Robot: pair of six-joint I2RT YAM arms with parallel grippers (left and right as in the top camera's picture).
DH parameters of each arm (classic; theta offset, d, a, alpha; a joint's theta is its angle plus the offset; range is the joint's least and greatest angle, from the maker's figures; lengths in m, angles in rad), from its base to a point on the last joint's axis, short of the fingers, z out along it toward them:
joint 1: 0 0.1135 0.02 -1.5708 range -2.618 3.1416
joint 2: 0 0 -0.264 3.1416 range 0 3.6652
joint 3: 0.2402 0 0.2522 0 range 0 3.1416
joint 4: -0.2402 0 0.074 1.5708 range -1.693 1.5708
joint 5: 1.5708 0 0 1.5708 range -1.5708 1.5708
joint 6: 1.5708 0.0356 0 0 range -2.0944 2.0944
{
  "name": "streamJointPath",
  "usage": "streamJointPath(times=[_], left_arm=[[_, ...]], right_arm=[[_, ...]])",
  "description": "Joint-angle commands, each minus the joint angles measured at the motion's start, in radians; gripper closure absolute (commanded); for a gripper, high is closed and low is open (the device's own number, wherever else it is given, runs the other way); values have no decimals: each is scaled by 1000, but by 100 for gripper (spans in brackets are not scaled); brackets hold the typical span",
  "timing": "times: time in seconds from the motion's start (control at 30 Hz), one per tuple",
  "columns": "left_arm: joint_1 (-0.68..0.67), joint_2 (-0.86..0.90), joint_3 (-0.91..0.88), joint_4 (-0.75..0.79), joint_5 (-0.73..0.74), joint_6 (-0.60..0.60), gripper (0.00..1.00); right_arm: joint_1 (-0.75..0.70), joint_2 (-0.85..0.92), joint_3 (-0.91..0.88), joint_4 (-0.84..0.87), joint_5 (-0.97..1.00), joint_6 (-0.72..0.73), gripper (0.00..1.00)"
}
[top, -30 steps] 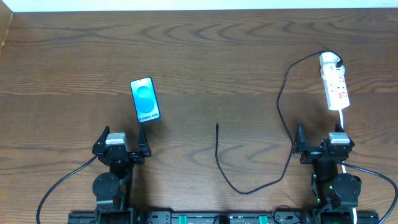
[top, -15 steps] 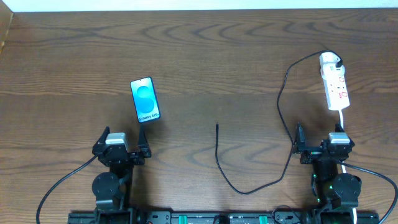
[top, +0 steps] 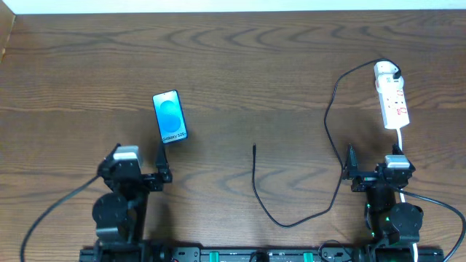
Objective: Plug charger to phone and switch on socket
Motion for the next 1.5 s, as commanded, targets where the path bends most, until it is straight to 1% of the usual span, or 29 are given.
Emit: streamJointPath(times=[0.0,0.27,0.4,0.73,0.83,1.0,1.07,1.33,1.37,1.4,1.43,1.47], left_arm=[[6,121,110,-29,13,17,7],[6,448,389,-185,12,13,7],[6,615,546,-277,9,-14,7],[6,1071,1000,-599,8,-111,7],[6,1191,1103,-682,8,-119,7],[6,1362,1201,-785,30,-119,7],[6,1410,1202,-793,64,-119,7],[5,1552,1201,-798,66,-122,8],[5,1563,1201,-800,66,-122,24],[5,1573,1201,-797,66,-122,47],[5,1579,1201,-794,66,-122,55],[5,1584,1201,-789,66,-123,56]], right_arm=[[9,-7,-3,-3,1,-14,1],[9,-7,-3,-3,1,-14,1],[9,-7,-3,-3,1,-14,1],[9,-7,-3,-3,1,-14,1],[9,-7,-3,-3,1,-14,1],[9,-7,-3,-3,1,-14,1],[9,-7,-3,-3,1,-14,1],[9,-7,-3,-3,1,-14,1],[9,-7,-3,-3,1,-14,1],[9,-7,-3,-3,1,-14,1],[9,-7,-3,-3,1,-14,1],[9,-7,-3,-3,1,-14,1]])
